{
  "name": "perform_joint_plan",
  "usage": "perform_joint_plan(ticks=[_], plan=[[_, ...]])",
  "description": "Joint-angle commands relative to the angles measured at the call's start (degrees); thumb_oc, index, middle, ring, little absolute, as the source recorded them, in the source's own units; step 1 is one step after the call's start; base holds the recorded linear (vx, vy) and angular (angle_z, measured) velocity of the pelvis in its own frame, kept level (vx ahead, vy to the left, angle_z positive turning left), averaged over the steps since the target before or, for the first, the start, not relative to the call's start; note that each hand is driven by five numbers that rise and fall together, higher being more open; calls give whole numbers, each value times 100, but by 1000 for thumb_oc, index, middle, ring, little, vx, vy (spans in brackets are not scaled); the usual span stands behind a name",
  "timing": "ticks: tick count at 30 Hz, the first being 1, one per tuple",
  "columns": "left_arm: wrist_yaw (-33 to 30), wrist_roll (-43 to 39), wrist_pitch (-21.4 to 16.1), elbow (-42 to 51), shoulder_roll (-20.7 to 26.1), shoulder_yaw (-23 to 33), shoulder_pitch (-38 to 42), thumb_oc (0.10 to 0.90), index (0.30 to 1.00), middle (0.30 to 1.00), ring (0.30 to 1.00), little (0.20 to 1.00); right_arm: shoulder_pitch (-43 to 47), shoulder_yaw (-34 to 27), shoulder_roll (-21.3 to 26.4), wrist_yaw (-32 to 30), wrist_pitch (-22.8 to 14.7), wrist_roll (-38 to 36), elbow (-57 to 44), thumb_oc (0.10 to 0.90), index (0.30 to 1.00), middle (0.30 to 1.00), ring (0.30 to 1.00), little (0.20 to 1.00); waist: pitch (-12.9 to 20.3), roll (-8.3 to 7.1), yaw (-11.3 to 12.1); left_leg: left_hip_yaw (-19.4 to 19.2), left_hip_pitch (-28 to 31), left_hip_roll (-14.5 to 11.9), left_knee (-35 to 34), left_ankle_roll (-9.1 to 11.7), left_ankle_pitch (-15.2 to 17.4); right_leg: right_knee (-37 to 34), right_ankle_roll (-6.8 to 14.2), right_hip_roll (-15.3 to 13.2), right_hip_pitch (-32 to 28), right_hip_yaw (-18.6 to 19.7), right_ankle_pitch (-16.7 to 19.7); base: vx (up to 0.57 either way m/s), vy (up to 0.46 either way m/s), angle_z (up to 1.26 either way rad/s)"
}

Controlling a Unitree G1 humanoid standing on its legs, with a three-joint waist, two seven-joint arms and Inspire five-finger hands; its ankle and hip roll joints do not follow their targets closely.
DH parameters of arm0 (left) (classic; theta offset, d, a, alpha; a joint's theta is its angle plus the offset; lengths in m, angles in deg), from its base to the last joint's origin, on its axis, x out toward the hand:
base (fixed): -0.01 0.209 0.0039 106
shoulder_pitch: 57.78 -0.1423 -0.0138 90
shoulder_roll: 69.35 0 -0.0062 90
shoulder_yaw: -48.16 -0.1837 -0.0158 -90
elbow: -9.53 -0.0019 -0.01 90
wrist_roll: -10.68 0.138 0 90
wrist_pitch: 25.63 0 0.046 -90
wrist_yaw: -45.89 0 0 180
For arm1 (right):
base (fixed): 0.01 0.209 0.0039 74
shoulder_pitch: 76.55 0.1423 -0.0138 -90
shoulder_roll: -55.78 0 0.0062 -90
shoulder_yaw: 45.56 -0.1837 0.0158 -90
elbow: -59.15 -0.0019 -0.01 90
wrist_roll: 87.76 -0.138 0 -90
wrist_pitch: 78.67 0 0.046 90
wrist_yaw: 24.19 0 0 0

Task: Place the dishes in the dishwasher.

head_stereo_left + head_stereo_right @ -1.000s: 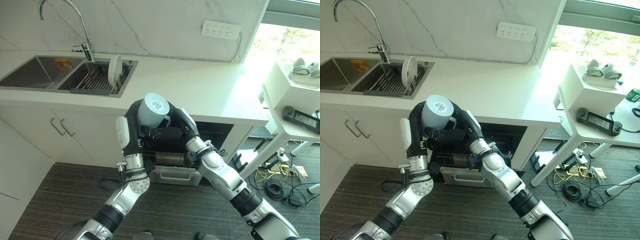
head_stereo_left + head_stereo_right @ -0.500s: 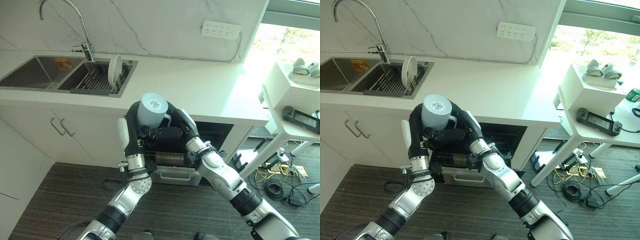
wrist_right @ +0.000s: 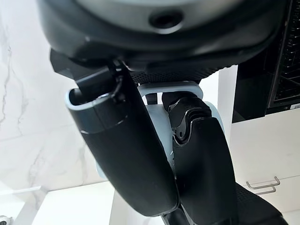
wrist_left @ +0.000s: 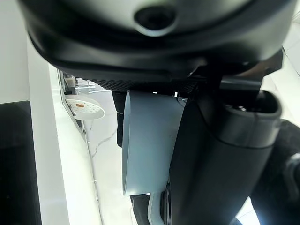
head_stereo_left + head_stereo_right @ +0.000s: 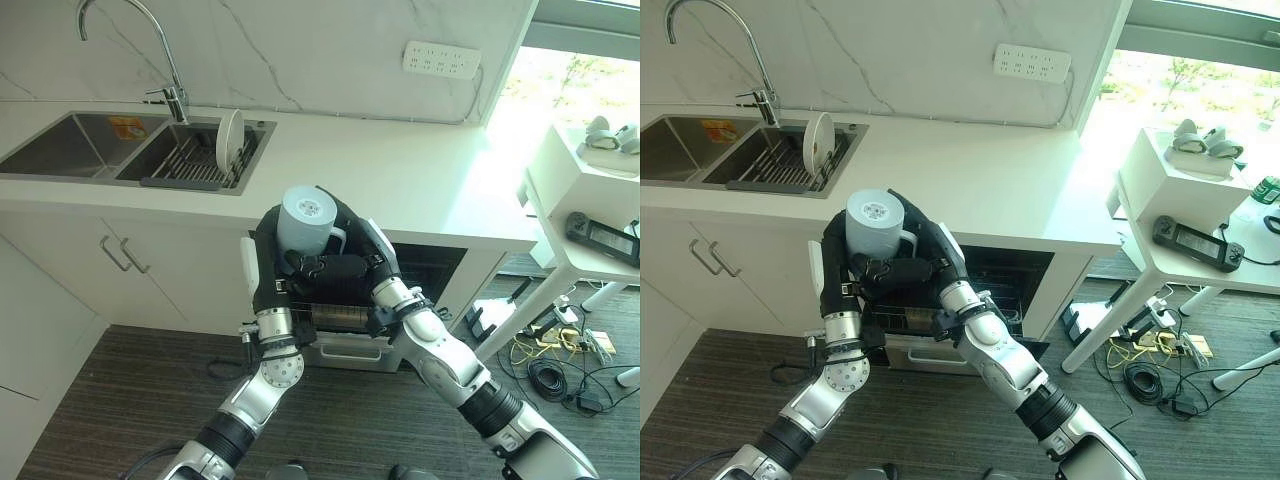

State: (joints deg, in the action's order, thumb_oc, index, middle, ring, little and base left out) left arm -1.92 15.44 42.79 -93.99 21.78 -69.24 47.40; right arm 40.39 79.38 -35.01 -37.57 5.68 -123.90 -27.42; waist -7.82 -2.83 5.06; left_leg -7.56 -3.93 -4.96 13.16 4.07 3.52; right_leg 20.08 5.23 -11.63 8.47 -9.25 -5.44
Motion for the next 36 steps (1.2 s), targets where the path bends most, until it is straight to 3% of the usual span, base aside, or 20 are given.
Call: perform_joint_plan(ticks=[1, 12, 13, 15, 16, 27, 28, 29, 30, 36], plan=[[359, 350, -656, 375, -191, -640, 744, 400, 300, 300, 300, 300, 834, -457, -698, -133, -1160, 327, -498, 800, 900, 900, 900, 900, 99, 3, 118, 548, -5, 56, 403, -216, 1156, -289, 340, -31, -515, 28, -468, 0, 0, 0], [538, 365, -653, 430, -110, -663, 722, 400, 300, 300, 300, 300, 893, -379, -625, -58, -1113, 616, -480, 800, 900, 900, 900, 900, 98, 14, 170, 561, -10, 65, 403, -221, 1152, -289, 336, -51, -533, -22, -483, 0, 0, 0], [553, 364, -639, 418, -102, -667, 735, 400, 300, 300, 300, 300, 909, -375, -617, 2, -1089, 613, -480, 751, 827, 827, 827, 827, 101, 11, 173, 562, -15, 65, 403, -220, 1151, -289, 338, -52, -530, -25, -483, 0, 0, 0], [559, 398, -642, 377, -105, -684, 743, 400, 300, 300, 300, 300, 935, -358, -603, 59, -1093, 621, -479, 430, 345, 345, 345, 345, 97, 3, 178, 558, -11, 66, 403, -222, 1152, -289, 339, -57, -534, -33, -478, 0, 0, 0], [572, 411, -638, 374, -98, -683, 743, 400, 300, 300, 300, 300, 950, -358, -586, 100, -1065, 627, -504, 400, 300, 300, 300, 300, 96, -1, 181, 558, -11, 68, 403, -221, 1152, -289, 340, -57, -533, -35, -476, 0, 0, 0], [825, 492, -453, 298, -16, -753, 764, 400, 300, 300, 300, 300, 1138, -280, -488, 78, -1088, 1136, -524, 400, 300, 300, 300, 300, 97, -10, 244, 587, -25, 77, 403, -222, 1144, -289, 343, -66, -540, -62, -479, 3, -2, 3], [871, 490, -414, 291, -6, -768, 771, 577, 566, 566, 566, 566, 1138, -279, -474, 54, -1083, 1185, -517, 400, 300, 300, 300, 300, 91, -9, 248, 593, -22, 81, 403, -222, 1143, -289, 343, -69, -544, -64, -476, 0, 0, 0], [886, 503, -403, 287, 2, -774, 771, 634, 651, 651, 651, 651, 1141, -283, -466, 29, -1096, 1232, -515, 400, 300, 300, 300, 300, 84, -7, 249, 590, -20, 77, 403, -222, 1140, -289, 341, -72, -551, -68, -478, 0, 0, 0], [908, 483, -391, 272, 7, -768, 769, 800, 900, 900, 900, 900, 1145, -302, -455, -1, -1096, 1274, -506, 400, 300, 300, 300, 300, 82, -3, 250, 586, -24, 74, 403, -221, 1138, -289, 339, -77, -550, -78, -478, 0, 0, 0], [871, 468, -419, 244, 15, -723, 759, 800, 900, 900, 900, 900, 1029, -496, -412, -587, -1085, 1063, -474, 400, 300, 300, 300, 300, 80, 14, 214, 548, -24, 40, 403, -209, 1122, -289, 341, -102, -564, -117, -472, -4, 3, 4]])
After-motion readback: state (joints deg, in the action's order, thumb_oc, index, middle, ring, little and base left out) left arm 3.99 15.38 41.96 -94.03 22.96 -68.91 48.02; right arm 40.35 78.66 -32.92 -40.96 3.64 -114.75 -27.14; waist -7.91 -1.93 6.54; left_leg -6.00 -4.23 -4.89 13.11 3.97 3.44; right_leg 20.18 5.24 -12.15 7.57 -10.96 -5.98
